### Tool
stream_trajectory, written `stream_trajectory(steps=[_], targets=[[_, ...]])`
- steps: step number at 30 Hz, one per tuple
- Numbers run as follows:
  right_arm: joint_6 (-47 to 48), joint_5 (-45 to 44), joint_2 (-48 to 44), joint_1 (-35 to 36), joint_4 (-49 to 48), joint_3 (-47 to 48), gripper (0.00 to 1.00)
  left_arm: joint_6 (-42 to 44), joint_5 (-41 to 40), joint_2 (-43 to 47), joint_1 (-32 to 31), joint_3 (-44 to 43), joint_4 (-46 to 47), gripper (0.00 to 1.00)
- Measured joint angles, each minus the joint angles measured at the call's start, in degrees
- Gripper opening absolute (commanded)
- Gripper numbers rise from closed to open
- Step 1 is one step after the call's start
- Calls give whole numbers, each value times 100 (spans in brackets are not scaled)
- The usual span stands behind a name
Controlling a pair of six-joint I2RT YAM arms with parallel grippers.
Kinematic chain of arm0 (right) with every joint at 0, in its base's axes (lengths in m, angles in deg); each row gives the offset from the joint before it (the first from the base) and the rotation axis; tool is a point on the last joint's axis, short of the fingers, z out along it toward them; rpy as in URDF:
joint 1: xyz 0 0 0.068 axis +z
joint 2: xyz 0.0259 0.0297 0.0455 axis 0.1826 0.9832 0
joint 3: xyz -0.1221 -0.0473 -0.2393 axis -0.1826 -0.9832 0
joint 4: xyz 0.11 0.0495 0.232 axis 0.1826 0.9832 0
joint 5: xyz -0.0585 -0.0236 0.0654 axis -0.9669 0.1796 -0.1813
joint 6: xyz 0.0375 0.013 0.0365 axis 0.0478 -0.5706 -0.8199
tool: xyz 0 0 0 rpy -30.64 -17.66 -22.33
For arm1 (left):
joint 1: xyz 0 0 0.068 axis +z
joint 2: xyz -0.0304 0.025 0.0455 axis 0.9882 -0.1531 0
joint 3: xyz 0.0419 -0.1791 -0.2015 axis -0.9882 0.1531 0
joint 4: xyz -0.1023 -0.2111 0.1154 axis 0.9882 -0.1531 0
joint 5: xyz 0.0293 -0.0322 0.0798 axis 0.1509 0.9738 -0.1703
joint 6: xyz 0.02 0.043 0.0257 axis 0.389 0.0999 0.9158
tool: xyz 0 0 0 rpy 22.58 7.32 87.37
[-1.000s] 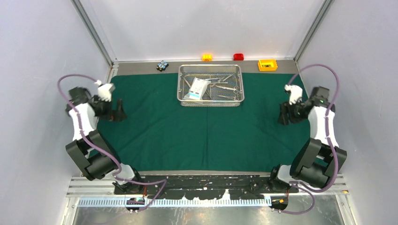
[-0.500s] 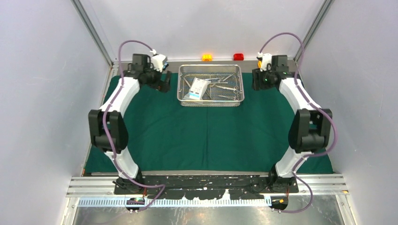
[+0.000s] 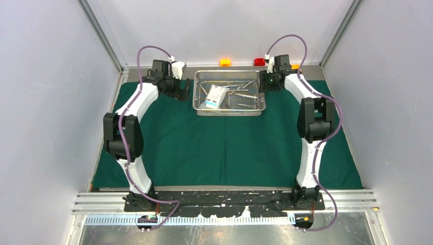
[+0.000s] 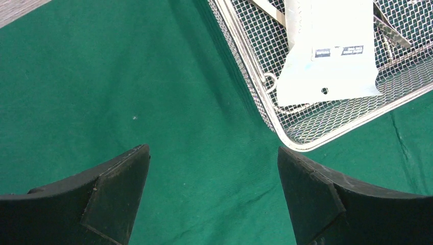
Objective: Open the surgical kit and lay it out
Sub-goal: Move the container from the surgical kit.
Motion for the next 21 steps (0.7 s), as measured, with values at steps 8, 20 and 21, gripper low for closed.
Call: stream_trajectory(steps=[8, 20, 21], targets=[[-313, 129, 304, 28, 87, 136, 30, 2, -31, 0, 0, 87, 76, 99], [-575, -94, -162, -173, -96, -570, 1, 157, -155, 35, 0, 428, 79, 99], [-581, -92, -236, -223, -90, -673, 1, 168, -162, 55, 0, 468, 81, 99]])
